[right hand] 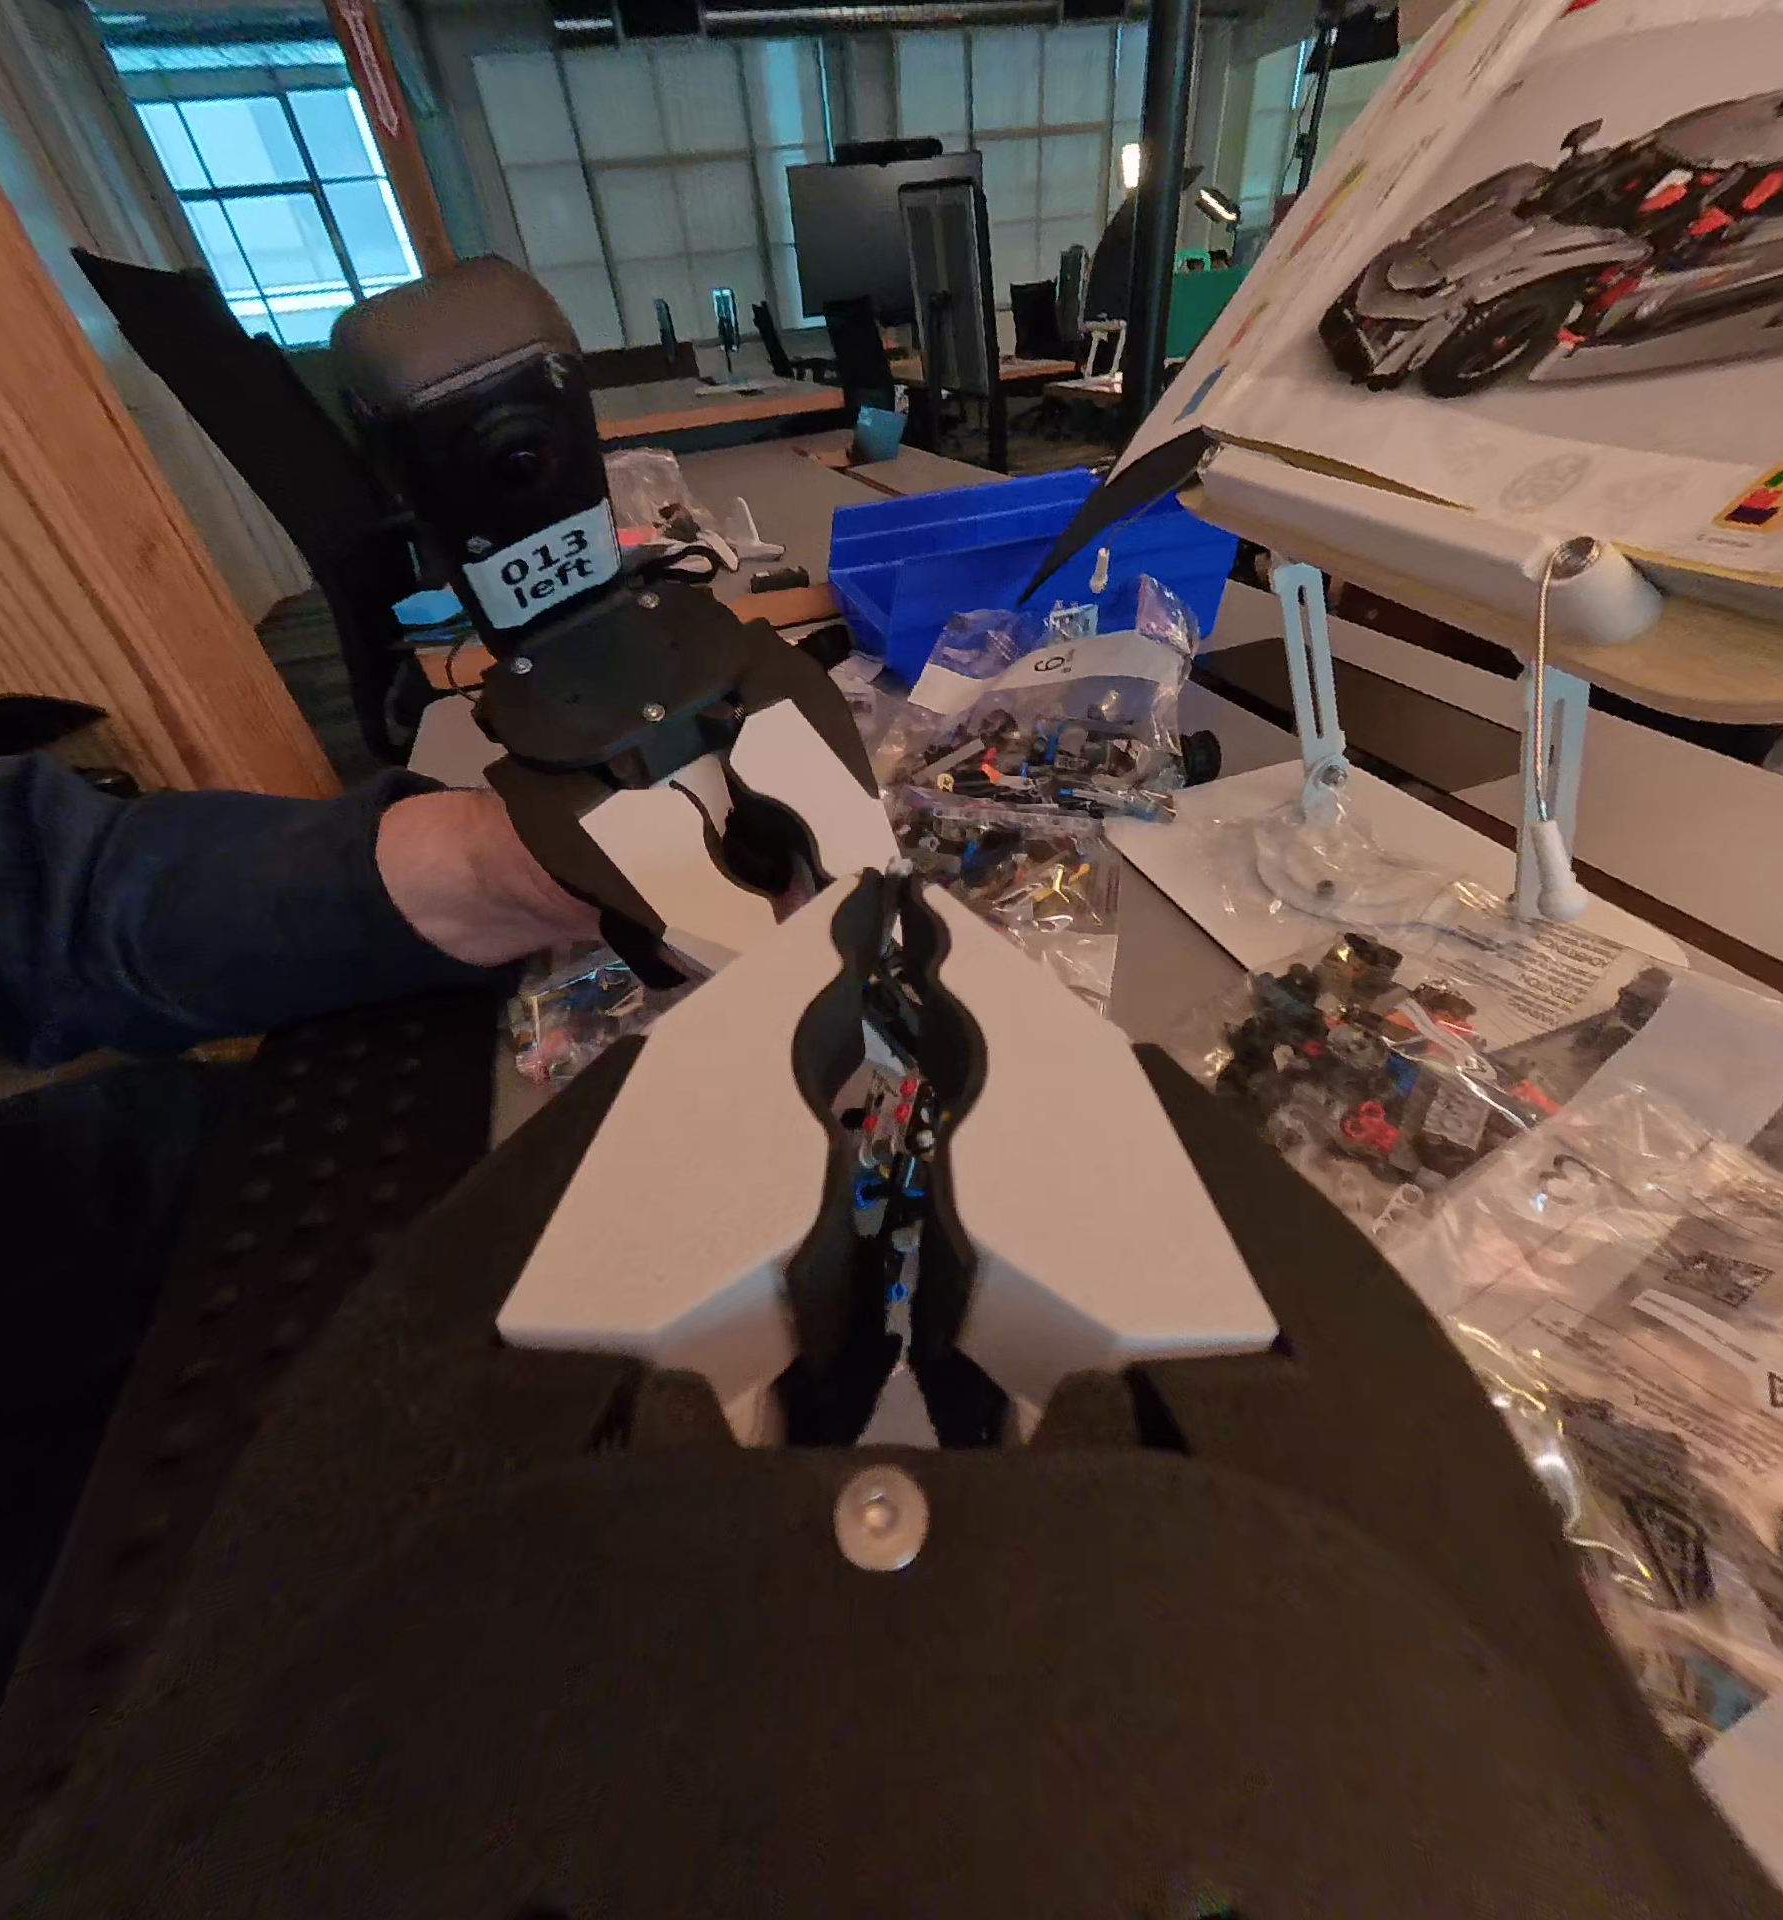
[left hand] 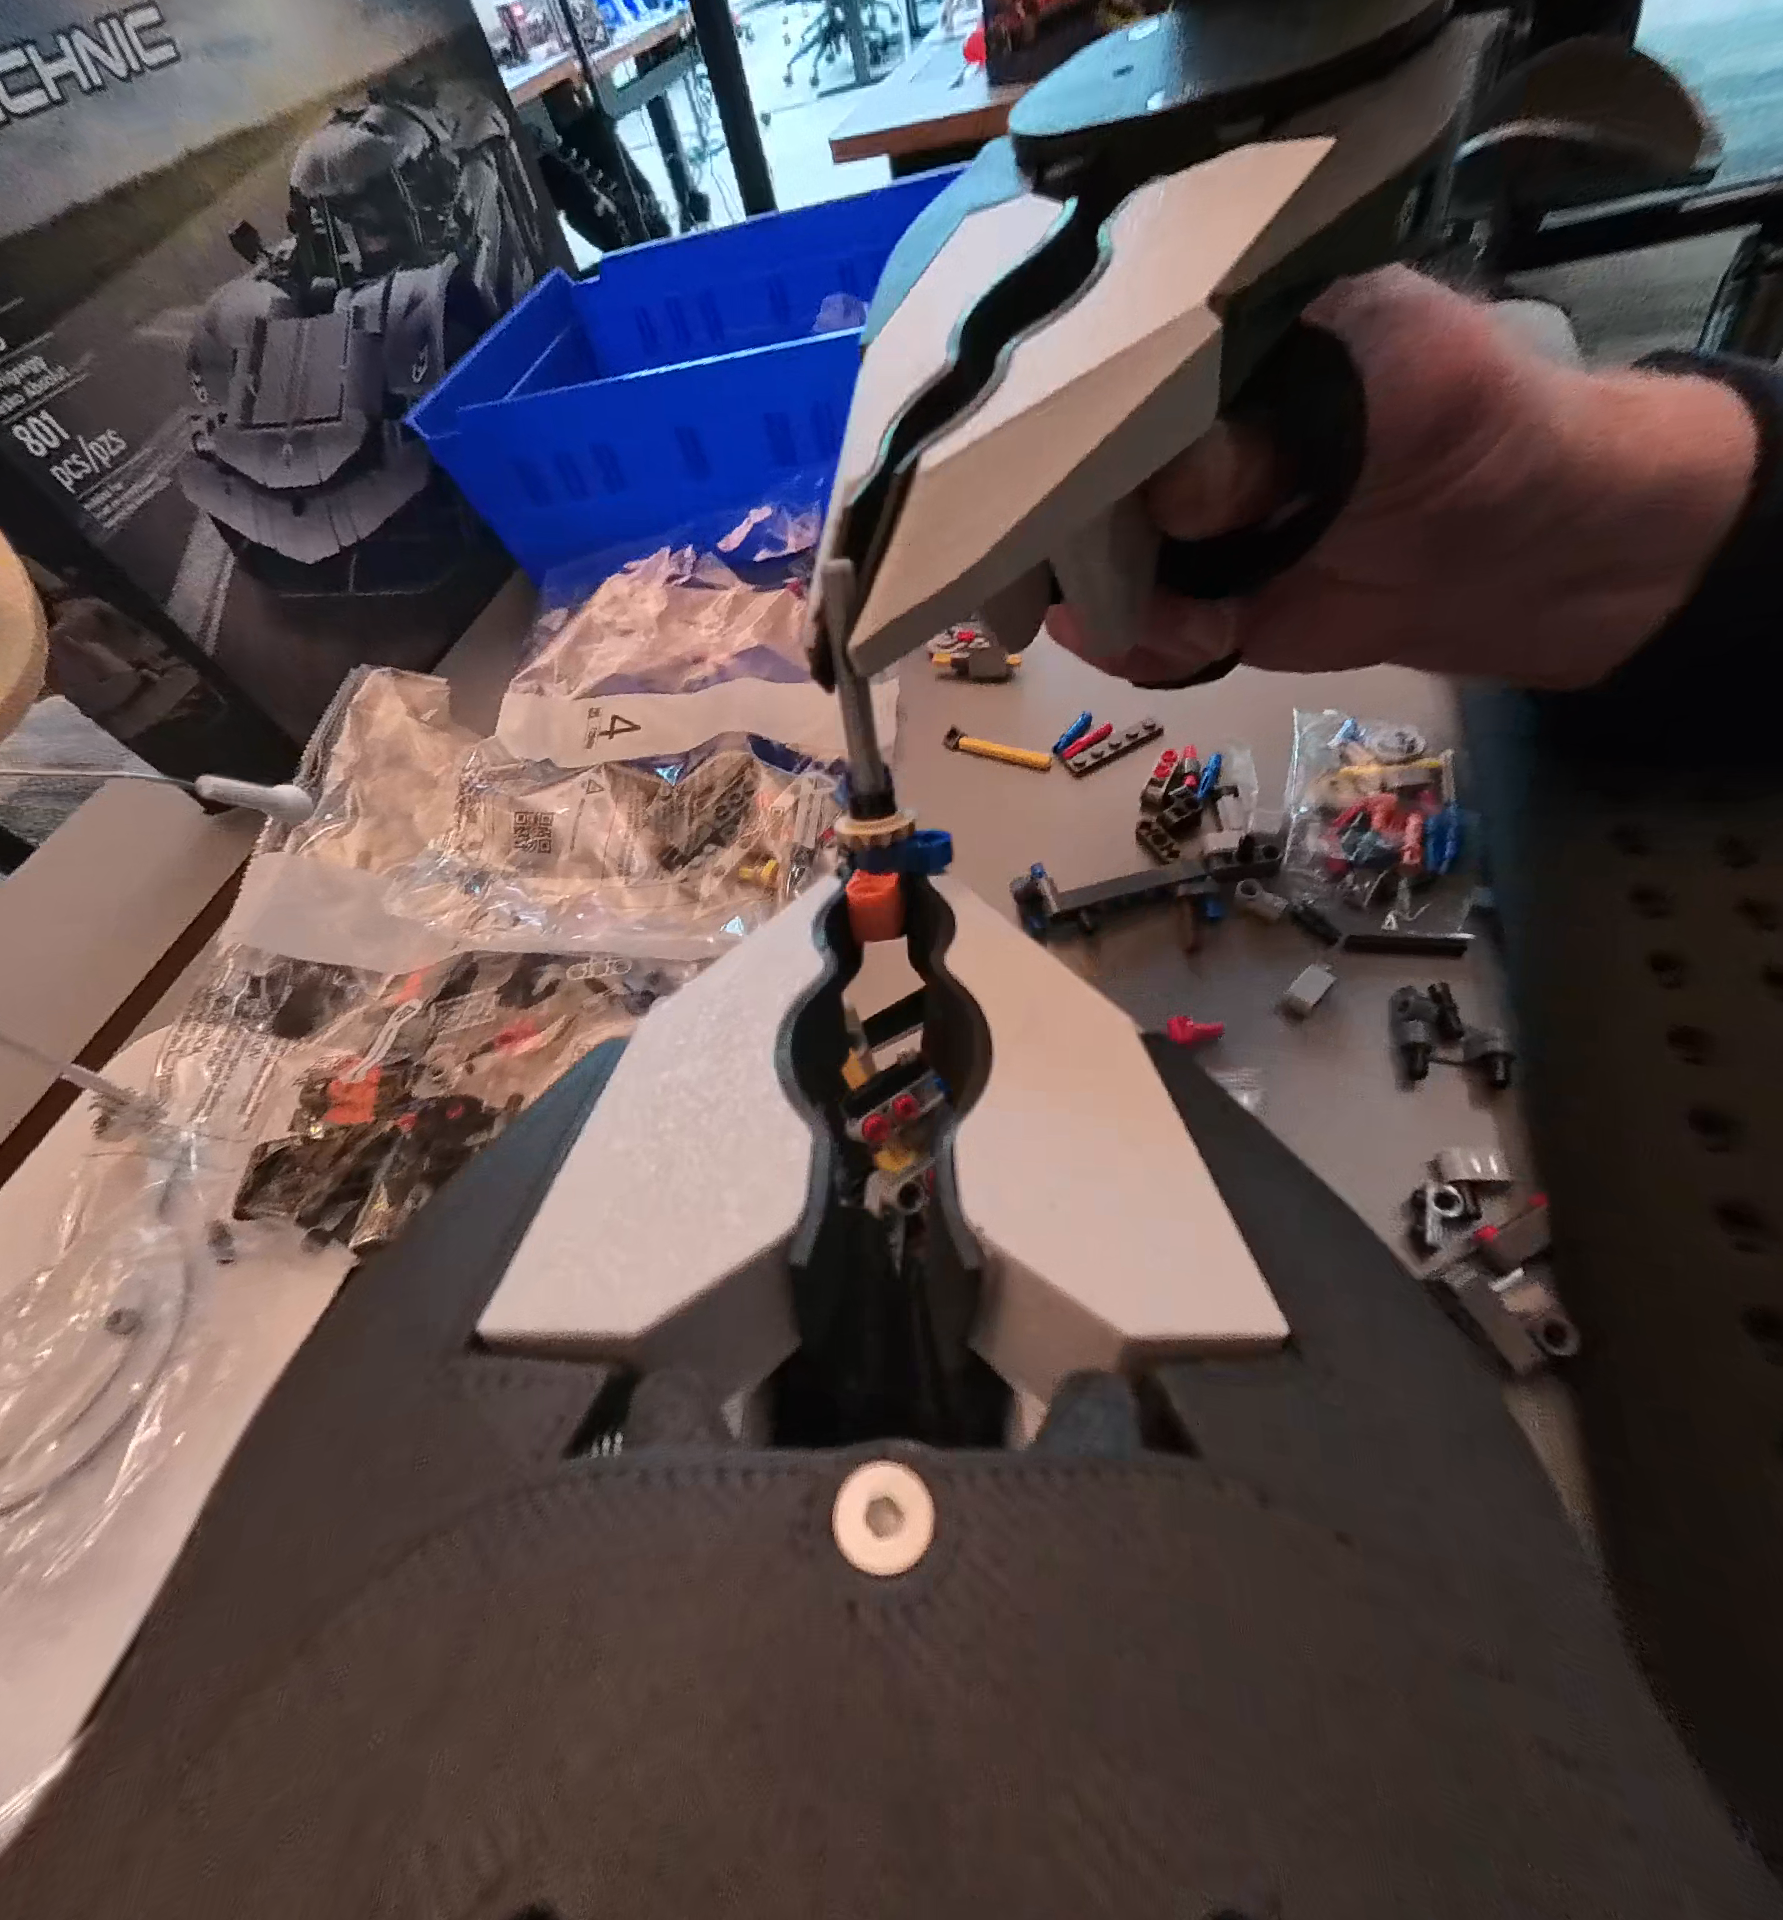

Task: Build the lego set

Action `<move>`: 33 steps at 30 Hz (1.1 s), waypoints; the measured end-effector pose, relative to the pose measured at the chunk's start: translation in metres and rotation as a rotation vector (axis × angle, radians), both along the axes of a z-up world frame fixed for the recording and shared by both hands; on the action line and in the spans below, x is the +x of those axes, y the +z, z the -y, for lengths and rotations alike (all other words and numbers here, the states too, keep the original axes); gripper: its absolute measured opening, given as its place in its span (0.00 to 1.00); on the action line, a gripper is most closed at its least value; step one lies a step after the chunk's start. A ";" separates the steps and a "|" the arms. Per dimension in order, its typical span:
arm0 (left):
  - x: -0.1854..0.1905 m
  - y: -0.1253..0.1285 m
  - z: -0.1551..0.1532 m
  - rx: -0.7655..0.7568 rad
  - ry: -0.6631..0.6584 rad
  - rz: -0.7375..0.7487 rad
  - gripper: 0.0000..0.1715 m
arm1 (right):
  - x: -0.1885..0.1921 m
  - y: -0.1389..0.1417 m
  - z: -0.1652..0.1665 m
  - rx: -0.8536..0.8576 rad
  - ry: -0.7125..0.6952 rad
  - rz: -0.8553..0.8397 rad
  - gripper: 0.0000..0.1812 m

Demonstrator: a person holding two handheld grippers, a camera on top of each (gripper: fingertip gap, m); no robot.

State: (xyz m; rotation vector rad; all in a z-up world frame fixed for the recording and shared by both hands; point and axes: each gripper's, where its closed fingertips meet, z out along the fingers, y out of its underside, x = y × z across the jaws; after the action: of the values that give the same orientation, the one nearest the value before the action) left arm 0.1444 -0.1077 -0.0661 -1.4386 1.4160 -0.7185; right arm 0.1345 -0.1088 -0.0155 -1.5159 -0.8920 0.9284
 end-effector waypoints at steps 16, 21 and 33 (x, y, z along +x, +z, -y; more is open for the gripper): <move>-0.025 0.004 -0.002 0.186 -0.003 -0.090 0.03 | 0.048 0.009 -0.021 -0.087 -0.120 -0.110 0.00; -0.025 0.019 0.001 0.127 -0.032 -0.007 0.03 | 0.027 -0.004 -0.007 -0.097 -0.003 -0.036 0.00; -0.028 -0.018 0.001 0.104 -0.060 -0.171 0.03 | 0.007 -0.019 0.008 0.111 0.029 0.208 0.01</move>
State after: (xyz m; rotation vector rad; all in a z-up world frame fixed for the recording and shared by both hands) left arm 0.1166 -0.1084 -0.0837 -1.4085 1.6100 -0.5609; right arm 0.1416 -0.1167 -0.0345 -1.5254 -1.0995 0.7374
